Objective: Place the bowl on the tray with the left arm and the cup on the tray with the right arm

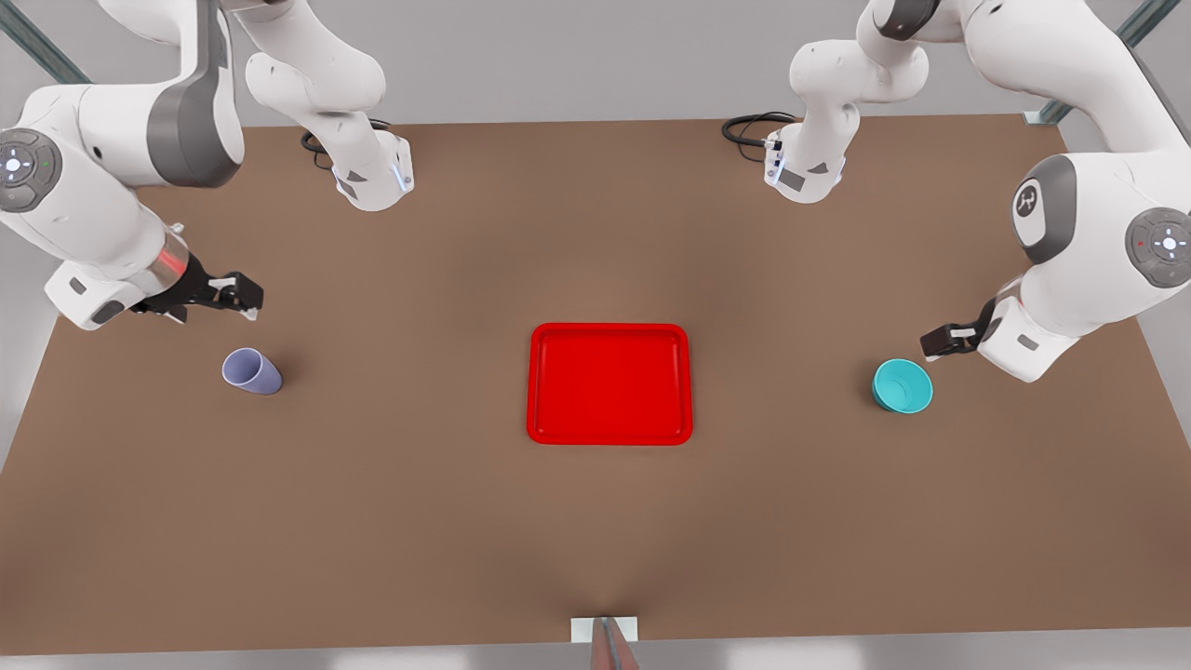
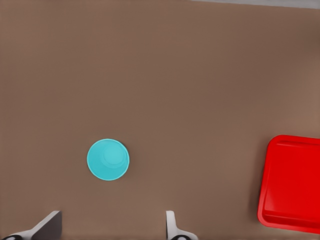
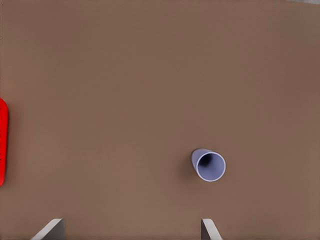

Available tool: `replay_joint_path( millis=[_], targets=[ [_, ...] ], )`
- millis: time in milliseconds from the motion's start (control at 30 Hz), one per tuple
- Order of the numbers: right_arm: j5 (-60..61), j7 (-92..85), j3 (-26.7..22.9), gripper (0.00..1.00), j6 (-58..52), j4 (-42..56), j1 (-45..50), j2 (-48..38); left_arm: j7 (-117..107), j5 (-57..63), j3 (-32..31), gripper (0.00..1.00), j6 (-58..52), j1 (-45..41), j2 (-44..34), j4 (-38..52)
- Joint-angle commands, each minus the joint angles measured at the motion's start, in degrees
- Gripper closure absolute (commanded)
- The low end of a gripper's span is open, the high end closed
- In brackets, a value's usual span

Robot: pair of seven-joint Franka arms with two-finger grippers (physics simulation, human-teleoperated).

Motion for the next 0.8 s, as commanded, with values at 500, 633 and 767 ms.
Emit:
replay_joint_path(
  millis=[500,633,767],
  targets=[
    [0.00,0.00,0.05,0.00,0.00,0.00,-0.22,0.09,0.24,0.19,0.35,0.00,3.77,-2.23,10.72,1.67],
    [-0.09,0.00,-0.04,0.00,0.09,0.09,-0.22,0.09,0.68,2.03,0.36,0.00,10.63,-0.73,13.79,-3.79],
    [0.00,0.00,0.05,0.00,0.09,0.09,-0.13,0.09,1.73,2.03,0.27,0.00,13.45,-2.32,8.17,-14.86]
  ],
)
